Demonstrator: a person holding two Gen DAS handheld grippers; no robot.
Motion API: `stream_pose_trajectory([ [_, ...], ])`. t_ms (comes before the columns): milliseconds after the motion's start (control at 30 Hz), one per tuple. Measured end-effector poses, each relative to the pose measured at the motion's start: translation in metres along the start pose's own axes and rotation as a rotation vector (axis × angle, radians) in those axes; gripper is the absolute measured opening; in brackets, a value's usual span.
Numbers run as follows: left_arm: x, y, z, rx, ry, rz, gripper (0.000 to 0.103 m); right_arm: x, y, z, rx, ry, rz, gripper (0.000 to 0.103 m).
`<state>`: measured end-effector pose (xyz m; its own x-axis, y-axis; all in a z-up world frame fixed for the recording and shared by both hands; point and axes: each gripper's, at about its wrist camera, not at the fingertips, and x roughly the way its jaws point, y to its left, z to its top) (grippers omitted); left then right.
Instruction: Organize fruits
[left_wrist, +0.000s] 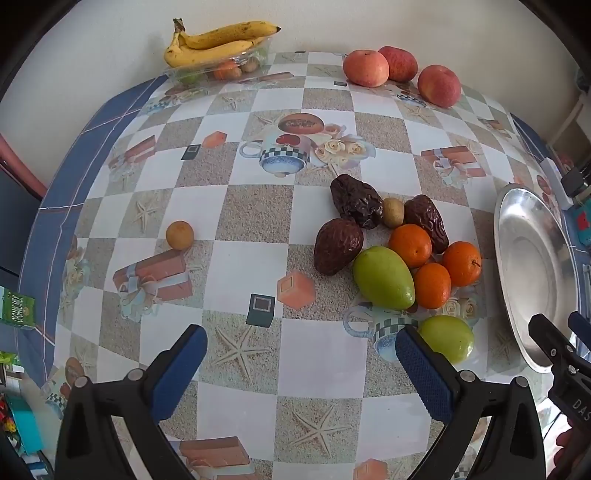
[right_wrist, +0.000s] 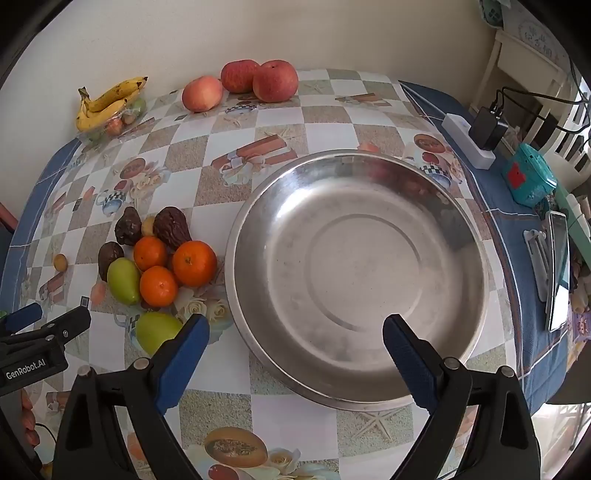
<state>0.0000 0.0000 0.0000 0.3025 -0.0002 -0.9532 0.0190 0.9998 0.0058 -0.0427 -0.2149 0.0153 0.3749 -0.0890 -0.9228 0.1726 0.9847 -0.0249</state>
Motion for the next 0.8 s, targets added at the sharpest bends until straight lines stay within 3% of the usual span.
stream_pose_trajectory([
  [800, 0.0027, 0.0015, -0.0022, 0.003, 0.003, 0.005, 0.103, 0.0017, -0.0004, -0.0009, 0.001, 0.002, 0.001, 0.095],
])
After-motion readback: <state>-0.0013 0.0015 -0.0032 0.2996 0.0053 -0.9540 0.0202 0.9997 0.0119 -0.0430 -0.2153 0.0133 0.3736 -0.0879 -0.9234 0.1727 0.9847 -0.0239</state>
